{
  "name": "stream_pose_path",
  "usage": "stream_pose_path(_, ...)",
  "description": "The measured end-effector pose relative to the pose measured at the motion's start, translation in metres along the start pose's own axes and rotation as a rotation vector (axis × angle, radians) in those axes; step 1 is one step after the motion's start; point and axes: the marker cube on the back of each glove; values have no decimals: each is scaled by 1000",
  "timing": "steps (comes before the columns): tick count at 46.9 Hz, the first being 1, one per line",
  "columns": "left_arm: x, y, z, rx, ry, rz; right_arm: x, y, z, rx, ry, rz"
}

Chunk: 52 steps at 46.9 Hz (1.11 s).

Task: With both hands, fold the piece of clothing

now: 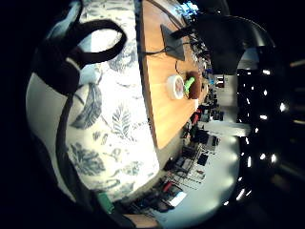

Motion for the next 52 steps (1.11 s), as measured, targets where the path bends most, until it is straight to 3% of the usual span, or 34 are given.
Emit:
stream_pose_path(2, 1, -2, -1, 37, 3, 5, -1, -6, 4, 78, -3, 16)
stream_pose_path(7, 4, -5, -3, 86, 28, 14, -3, -8, 8, 128, 15, 43)
stream_pose_path(13, -9, -7, -12, 191, -21, -83, -5, -18, -3, 314, -19, 18)
stream_pose_path(16, -12, -2, -15, 182, -14, -73, 7, -3, -5, 239, 49, 41)
stream_pose_path(21, -27, 15, -21, 135, -46, -127, 23, 10, -6, 164, 75, 12)
stream_pose_path(25, -24, 25, -18, 89, -6, -32, 38, -12, 39, 57, 92, -18)
stream_pose_path(27, -21, 43, -19, 43, 13, 19, 46, -10, 49, 25, 110, -40)
stream_pose_path(32, -6, 101, -11, -245, 17, 203, 63, 28, 40, 2, 160, -105)
stream_pose_path(37, 14, 100, 1, -84, -5, 315, 75, 54, 40, -35, 174, -133)
stream_pose_path(40, 23, 112, 2, -85, 0, 369, 81, 64, 39, -38, 190, -132)
stream_pose_path(43, 25, 116, 3, -114, -18, 371, 83, 65, 38, -5, 187, -116)
stream_pose_path(46, 31, 123, 3, -198, 101, 446, 81, 65, 31, 48, 165, -84)
stream_pose_path(52, 33, 112, 8, -312, 330, 480, 67, 62, -9, 287, 96, 0)
